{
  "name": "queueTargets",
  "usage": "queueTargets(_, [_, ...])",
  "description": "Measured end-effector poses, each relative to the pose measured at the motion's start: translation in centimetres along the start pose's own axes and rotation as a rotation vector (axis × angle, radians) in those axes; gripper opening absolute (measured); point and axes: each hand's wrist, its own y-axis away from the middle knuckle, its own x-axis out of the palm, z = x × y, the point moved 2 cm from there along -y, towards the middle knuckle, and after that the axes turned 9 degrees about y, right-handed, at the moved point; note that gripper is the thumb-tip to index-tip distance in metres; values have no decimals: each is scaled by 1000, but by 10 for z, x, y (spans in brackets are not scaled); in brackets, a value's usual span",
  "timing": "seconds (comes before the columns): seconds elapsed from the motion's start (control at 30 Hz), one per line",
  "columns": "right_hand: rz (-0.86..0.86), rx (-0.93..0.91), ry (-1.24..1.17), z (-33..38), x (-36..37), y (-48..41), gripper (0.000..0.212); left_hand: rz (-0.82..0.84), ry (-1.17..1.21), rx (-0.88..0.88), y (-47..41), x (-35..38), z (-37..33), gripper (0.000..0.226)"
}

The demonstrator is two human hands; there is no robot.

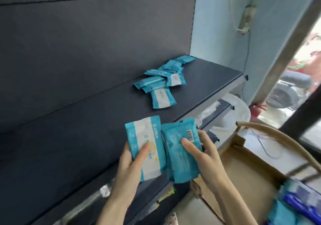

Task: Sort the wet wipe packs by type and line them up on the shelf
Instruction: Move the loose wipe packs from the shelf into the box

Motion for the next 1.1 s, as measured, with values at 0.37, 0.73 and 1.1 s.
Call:
queueTargets(0.37, [-693, 149, 88, -81, -157, 186, 20, 477, -202, -457, 101, 116, 141, 35])
queueTargets(0.73, [-842, 363, -38, -148, -317, 275, 26, 688, -317, -745, 185, 249, 289, 25])
queueTargets(1.1, [-844, 552, -74, -233, -467, 231, 24, 571, -524, -773, 169, 345, 433, 20])
